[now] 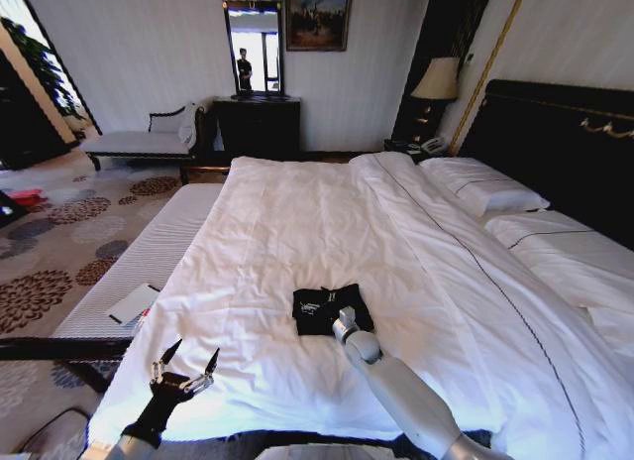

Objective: Fold the clothes on the bed.

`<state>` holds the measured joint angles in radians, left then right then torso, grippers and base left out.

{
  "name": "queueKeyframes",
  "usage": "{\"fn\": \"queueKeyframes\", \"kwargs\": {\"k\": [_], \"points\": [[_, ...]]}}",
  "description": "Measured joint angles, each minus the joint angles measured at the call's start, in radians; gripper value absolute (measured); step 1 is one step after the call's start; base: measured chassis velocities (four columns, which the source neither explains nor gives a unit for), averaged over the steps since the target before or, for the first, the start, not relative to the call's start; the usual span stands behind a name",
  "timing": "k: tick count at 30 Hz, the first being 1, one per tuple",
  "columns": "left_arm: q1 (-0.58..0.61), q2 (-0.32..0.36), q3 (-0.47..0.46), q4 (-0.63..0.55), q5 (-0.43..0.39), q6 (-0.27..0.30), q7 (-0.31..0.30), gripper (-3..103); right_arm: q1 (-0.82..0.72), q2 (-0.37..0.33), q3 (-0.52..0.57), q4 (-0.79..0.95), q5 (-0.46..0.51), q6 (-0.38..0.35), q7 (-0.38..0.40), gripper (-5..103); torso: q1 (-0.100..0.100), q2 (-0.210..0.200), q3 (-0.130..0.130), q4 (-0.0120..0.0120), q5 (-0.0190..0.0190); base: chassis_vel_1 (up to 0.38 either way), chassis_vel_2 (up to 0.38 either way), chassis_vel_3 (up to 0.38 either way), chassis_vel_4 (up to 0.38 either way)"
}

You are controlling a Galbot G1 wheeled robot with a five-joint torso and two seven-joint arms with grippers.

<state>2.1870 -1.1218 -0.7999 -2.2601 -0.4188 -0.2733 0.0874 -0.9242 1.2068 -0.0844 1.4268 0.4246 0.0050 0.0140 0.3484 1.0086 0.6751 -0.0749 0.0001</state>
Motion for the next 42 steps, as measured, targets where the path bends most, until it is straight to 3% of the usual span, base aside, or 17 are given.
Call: {"fn": "queueKeyframes", "kwargs": {"k": [6, 9, 12, 15, 17, 19, 21, 25, 26, 29, 30, 34, 42], "points": [[0.000, 0.000, 0.000, 0.000, 0.000, 0.000, 0.000, 100, -0.045, -0.088, 0.069, 0.101, 0.037, -0.026, 0.043, 100, 0.000, 0.000, 0.000, -0.0006, 0.0001, 0.000, 0.000, 0.000, 0.000], [0.000, 0.000, 0.000, 0.000, 0.000, 0.000, 0.000, 100, -0.079, -0.165, 0.150, 0.194, 0.066, -0.026, 0.077, 100, 0.000, 0.000, 0.000, -0.0006, 0.0003, 0.000, 0.000, 0.000, 0.000], [0.000, 0.000, 0.000, 0.000, 0.000, 0.000, 0.000, 100, -0.102, -0.198, 0.207, 0.232, 0.066, -0.016, 0.089, 100, 0.000, 0.000, 0.000, -0.0003, -0.0001, 0.000, 0.000, 0.000, 0.000], [0.000, 0.000, 0.000, 0.000, 0.000, 0.000, 0.000, 100, -0.195, -0.250, 0.391, 0.300, 0.041, 0.020, 0.105, 100, 0.000, 0.000, 0.000, -0.0002, -0.0001, 0.000, 0.000, 0.000, 0.000], [0.000, 0.000, 0.000, 0.000, 0.000, 0.000, 0.000, 100, -0.220, -0.254, 0.430, 0.312, 0.034, 0.028, 0.105, 100, 0.000, 0.000, 0.000, -0.0001, 0.0000, 0.000, 0.000, 0.000, 0.000], [0.000, 0.000, 0.000, 0.000, 0.000, 0.000, 0.000, 100, -0.349, -0.259, 0.583, 0.375, 0.021, 0.053, 0.105, 100, 0.000, 0.000, 0.000, -0.0007, 0.0003, 0.000, 0.000, 0.000, 0.000], [0.000, 0.000, 0.000, 0.000, 0.000, 0.000, 0.000, 100, -0.382, -0.257, 0.616, 0.393, 0.017, 0.059, 0.103, 100, 0.000, 0.000, 0.000, -0.0007, 0.0001, 0.000, 0.000, 0.000, 0.000], [0.000, 0.000, 0.000, 0.000, 0.000, 0.000, 0.000, 100, -0.627, -0.185, 0.813, 0.528, -0.087, 0.141, 0.066, 100, 0.000, 0.000, 0.000, -0.0003, -0.0001, 0.000, 0.000, 0.000, 0.000], [0.000, 0.000, 0.000, 0.000, 0.000, 0.000, 0.000, 100, -0.627, -0.185, 0.813, 0.528, -0.087, 0.141, 0.066, 100, 0.000, 0.000, 0.000, -0.0003, -0.0001, 0.000, 0.000, 0.000, 0.000], [0.000, 0.000, 0.000, 0.000, 0.000, 0.000, 0.000, 100, -0.770, -0.076, 0.876, 0.599, -0.168, 0.190, 0.044, 100, 0.000, 0.000, 0.000, -0.0005, -0.0001, 0.000, 0.000, 0.000, 0.000], [0.000, 0.000, 0.000, 0.000, 0.000, 0.000, 0.000, 100, -0.770, -0.076, 0.876, 0.599, -0.168, 0.190, 0.044, 100, 0.000, 0.000, 0.000, -0.0005, -0.0001, 0.000, 0.000, 0.000, 0.000], [0.000, 0.000, 0.000, 0.000, 0.000, 0.000, 0.000, 100, -0.884, 0.041, 0.924, 0.635, -0.202, 0.237, 0.017, 100, 0.000, 0.000, 0.000, -0.0005, -0.0003, 0.000, 0.000, 0.000, 0.000], [0.000, 0.000, 0.000, 0.000, 0.000, 0.000, 0.000, 100, -0.920, 0.080, 0.954, 0.596, -0.232, 0.284, -0.013, 100, 0.000, 0.000, 0.000, -0.0003, 0.0000, 0.000, 0.000, 0.000, 0.000]]}}
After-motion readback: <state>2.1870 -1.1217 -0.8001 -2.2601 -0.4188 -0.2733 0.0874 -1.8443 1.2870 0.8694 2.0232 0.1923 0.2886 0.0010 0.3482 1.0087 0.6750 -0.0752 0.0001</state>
